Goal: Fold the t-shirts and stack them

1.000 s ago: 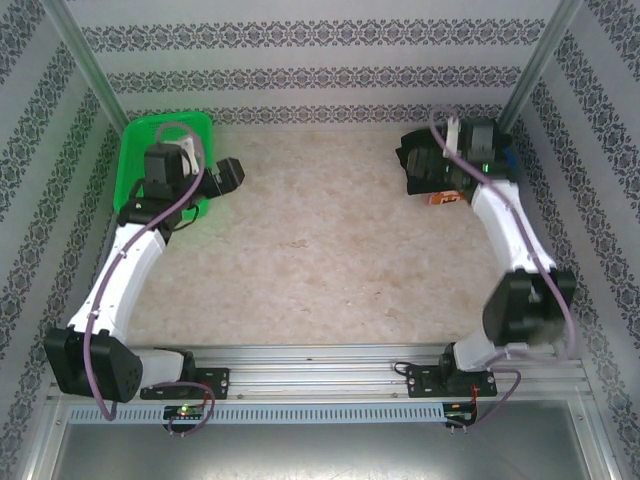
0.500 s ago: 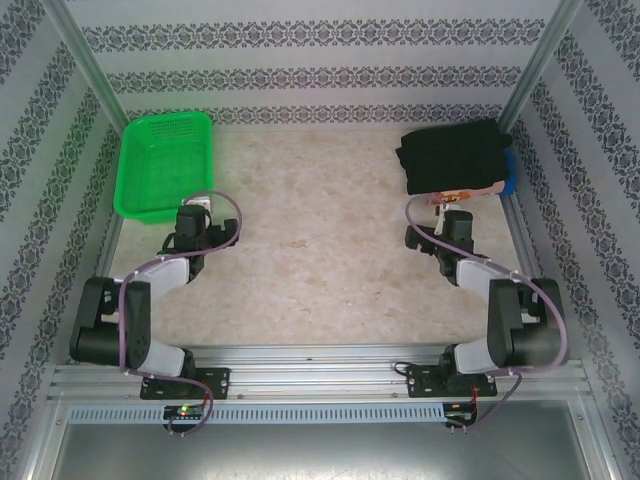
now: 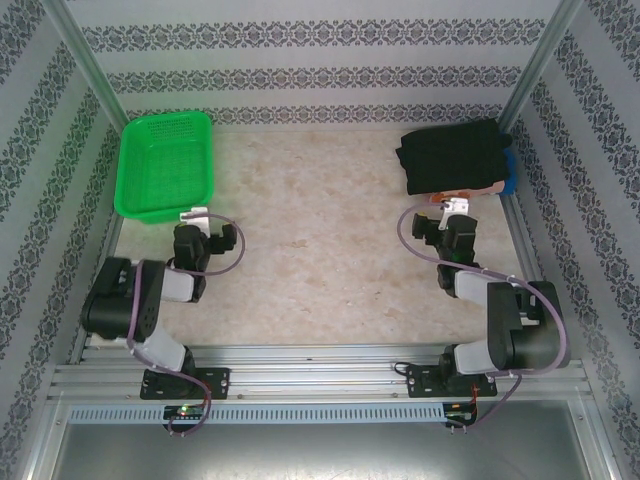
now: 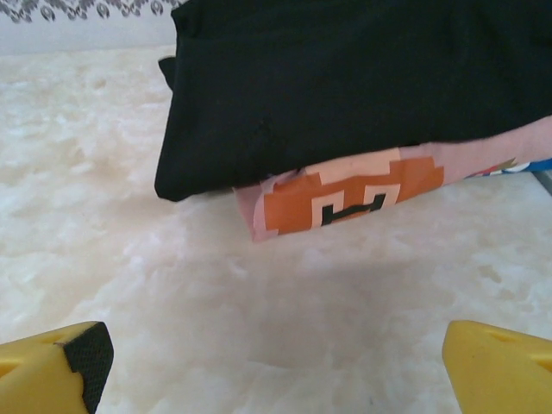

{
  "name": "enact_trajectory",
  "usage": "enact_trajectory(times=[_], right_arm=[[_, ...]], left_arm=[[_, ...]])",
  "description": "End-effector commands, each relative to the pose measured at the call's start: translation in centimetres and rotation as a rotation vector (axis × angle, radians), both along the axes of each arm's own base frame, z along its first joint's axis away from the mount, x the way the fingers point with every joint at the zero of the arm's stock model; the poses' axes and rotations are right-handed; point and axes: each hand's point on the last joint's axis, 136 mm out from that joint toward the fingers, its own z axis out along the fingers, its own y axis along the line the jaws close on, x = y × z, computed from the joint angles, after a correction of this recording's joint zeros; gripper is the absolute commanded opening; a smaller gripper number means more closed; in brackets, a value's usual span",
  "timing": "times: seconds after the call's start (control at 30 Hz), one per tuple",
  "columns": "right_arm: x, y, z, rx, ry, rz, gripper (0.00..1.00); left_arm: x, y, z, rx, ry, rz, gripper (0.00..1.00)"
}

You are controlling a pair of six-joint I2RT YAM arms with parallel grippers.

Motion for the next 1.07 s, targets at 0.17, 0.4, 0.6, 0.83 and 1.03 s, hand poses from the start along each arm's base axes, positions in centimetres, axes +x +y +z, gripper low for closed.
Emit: enact_trajectory(times=[0.17,0.4,0.6,0.83,1.03], right_arm=[[0.2,-0.1,0.4,-0.022,-0.114,-0.026,0.98],[0.3,0.0,0.5,-0.031,-0.109,-0.024,0.98],[0.4,0.3,0.4,-0.042,-0.099,-0.015,0.98],[0.5,0.3,0.3,-0.037,-0.095,-0.012,0.98],[0.4,0.3,0.4,-0.034,-0.099,-0.007,0.98]], left_arm=[[-3.8,1.4,4.5,0.099,-0.107,0.034,1.00],[-1.3,0.9,0.1,0.083,-0.130,0.006,1.00],[-0.8,1.0,-0.8,0.068,-0.030,0.005,1.00],[-0.4,1.2,-0.7,0.073,-0.034,0.013,1.00],[-0.4,1.4,-0.9,0.069,-0.022,0.029,1.00]])
